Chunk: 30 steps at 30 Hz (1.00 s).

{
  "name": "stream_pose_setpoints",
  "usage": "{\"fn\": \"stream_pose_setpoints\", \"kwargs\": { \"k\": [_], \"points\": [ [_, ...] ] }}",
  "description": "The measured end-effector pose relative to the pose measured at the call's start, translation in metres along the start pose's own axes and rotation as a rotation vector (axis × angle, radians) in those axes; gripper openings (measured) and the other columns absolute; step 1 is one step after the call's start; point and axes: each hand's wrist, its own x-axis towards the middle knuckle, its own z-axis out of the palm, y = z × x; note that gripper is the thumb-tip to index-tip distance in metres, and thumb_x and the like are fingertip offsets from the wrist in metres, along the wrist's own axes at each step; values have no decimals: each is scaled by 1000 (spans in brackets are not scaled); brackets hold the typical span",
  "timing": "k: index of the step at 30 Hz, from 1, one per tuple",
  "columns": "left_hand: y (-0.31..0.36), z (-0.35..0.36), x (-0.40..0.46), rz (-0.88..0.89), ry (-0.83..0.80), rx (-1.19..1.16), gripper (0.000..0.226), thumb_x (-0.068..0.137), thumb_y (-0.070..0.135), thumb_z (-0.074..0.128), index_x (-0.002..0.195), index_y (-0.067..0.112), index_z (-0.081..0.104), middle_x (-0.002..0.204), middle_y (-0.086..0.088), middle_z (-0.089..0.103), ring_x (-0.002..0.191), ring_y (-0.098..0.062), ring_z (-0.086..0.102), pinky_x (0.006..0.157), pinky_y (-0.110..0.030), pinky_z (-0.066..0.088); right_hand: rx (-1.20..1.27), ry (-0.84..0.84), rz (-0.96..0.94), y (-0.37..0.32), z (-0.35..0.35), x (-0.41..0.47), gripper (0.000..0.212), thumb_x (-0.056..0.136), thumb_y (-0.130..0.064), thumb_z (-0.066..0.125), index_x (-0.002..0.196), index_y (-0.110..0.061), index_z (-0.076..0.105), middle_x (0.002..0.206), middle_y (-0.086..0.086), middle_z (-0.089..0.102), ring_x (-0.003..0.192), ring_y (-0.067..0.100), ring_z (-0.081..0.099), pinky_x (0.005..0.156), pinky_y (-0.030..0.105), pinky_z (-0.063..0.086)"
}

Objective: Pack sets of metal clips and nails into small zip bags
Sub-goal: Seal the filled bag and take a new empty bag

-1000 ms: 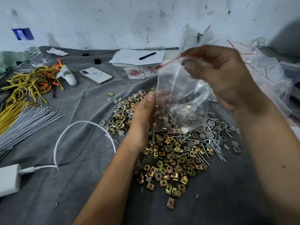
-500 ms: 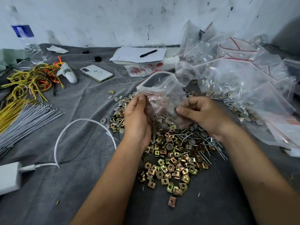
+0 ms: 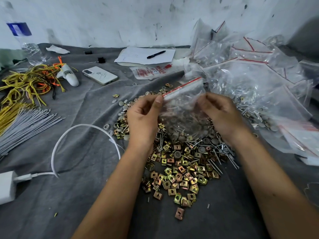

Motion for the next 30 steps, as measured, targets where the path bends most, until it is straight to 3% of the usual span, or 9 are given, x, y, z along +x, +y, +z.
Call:
{"fn": "stream_pose_setpoints", "kwargs": {
  "k": [3, 6, 9, 11, 13, 17, 22, 27, 30],
  "points": [
    [0, 0, -1, -38, 21, -62, 14, 99, 11, 66, 89, 12, 76, 90, -8, 71, 86, -21, 62, 88, -46, 53, -7, 26, -26, 7, 1, 1, 24, 90, -40, 67, 77, -21, 76, 73, 1, 73, 66, 12, 69, 62, 27, 57],
    [0, -5, 3, -39, 63, -106, 11, 95, 11, 70, 88, 11, 78, 85, -1, 73, 87, -19, 63, 88, -41, 50, -36, 6, -38, 10, 0, 1, 30, 80, -49, 70, 84, -19, 76, 74, 17, 69, 56, 28, 62, 51, 32, 50],
    [-1, -9, 6, 32, 100, -106, 14, 94, 14, 73, 83, 17, 81, 82, 0, 74, 84, -17, 65, 87, -40, 52, -61, -33, -57, 8, -4, 0, 33, 77, -52, 72, 84, -21, 76, 69, 17, 67, 47, 17, 52, 43, 22, 39],
    [-2, -12, 8, 93, 107, -83, 15, 93, 17, 75, 81, 22, 82, 82, 1, 75, 84, -17, 66, 87, -41, 52, -60, -34, -58, 7, -5, -1, 31, 74, -58, 71, 82, -28, 77, 72, 14, 70, 53, 24, 56, 47, 31, 47],
    [-3, -13, 8, 164, 60, -17, 12, 94, 20, 75, 85, 24, 82, 83, 3, 76, 83, -16, 66, 84, -41, 53, -43, -9, -62, 7, -5, -2, 35, 73, -62, 70, 85, -30, 77, 82, 11, 73, 71, 33, 69, 66, 49, 61],
    [-4, -11, 7, 240, -65, 139, 6, 94, 17, 75, 94, 21, 80, 83, 5, 76, 76, -9, 65, 70, -27, 53, 53, 71, -100, 8, -1, 1, 26, 85, -61, 68, 97, -40, 78, 99, 11, 76, 97, 46, 67, 83, 68, 55],
    [-5, -12, 7, 240, -74, 131, 10, 93, 11, 76, 98, 19, 79, 87, 2, 77, 79, -12, 68, 71, -24, 57, 101, 164, -105, 13, -3, 4, 28, 84, -50, 77, 96, -25, 78, 98, 11, 76, 98, 37, 70, 90, 60, 57],
    [-4, -11, 7, 258, 45, 39, 15, 92, 13, 77, 92, 27, 79, 86, 0, 76, 85, -18, 70, 79, -33, 57, 48, 198, -129, 15, -6, 5, 26, 78, -48, 76, 87, -24, 80, 77, 0, 76, 64, 12, 68, 58, 28, 56],
    [-6, -11, 6, 300, 89, 310, 12, 94, 25, 74, 105, 29, 70, 96, 13, 71, 97, -14, 68, 88, -43, 58, -10, 196, -159, 17, -10, 5, 12, 84, -37, 77, 88, -26, 78, 71, -7, 73, 55, 2, 59, 51, 15, 47]
  ]
}}
